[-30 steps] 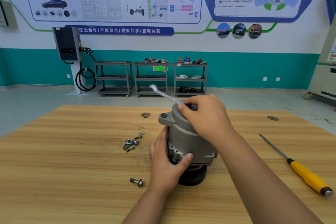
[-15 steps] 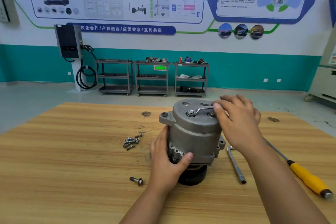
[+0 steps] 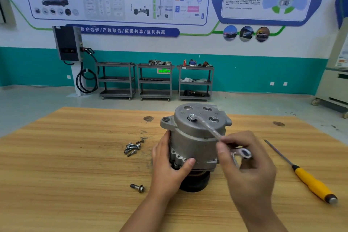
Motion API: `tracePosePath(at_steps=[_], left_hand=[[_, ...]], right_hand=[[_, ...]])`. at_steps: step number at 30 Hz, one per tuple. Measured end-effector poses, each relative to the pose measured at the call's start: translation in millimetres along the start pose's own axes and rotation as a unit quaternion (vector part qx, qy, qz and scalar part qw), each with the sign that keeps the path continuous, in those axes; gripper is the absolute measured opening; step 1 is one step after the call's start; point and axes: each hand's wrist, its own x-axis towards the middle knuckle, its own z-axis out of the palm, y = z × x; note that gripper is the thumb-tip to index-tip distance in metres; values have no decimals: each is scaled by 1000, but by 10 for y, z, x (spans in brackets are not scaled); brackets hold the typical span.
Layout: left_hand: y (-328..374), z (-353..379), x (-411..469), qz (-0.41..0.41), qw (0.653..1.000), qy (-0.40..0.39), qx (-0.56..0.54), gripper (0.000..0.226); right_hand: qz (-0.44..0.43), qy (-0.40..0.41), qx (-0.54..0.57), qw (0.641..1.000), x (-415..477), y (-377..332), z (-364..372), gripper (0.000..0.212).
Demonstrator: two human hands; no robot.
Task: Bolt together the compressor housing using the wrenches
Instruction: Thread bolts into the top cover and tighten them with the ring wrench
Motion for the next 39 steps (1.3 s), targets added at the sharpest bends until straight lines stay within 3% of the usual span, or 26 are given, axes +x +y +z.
tracePosePath(at_steps=[6, 11, 15, 20, 28, 32, 36, 39], left_hand=[[-33, 19, 30, -15, 999, -17, -32, 83], [-2, -5, 10, 8, 1000, -3, 12, 78], [7, -7, 7, -1, 1000, -5, 9, 78], [15, 0, 8, -1, 1000, -7, 6, 76], [11, -11, 3, -14, 1000, -10, 1, 78], [24, -5, 5, -10, 1000, -13, 3, 79], [23, -2, 8, -3, 1000, -8, 8, 79], [10, -7, 7, -1, 1000, -2, 4, 78]], right_hand=[[-88, -116, -94, 985, 74, -29, 240, 22], [-112, -222, -201, 948, 456, -47, 351, 27], [-42, -298, -237, 924, 706, -15, 483, 23], [12, -321, -307, 896, 896, 68, 669, 24], [156, -261, -440, 845, 1011, 267, 614, 26], [246, -220, -499, 801, 935, 360, 471, 59], [321, -169, -441, 821, 790, 434, 369, 85], [426, -125, -295, 846, 664, 511, 259, 98]])
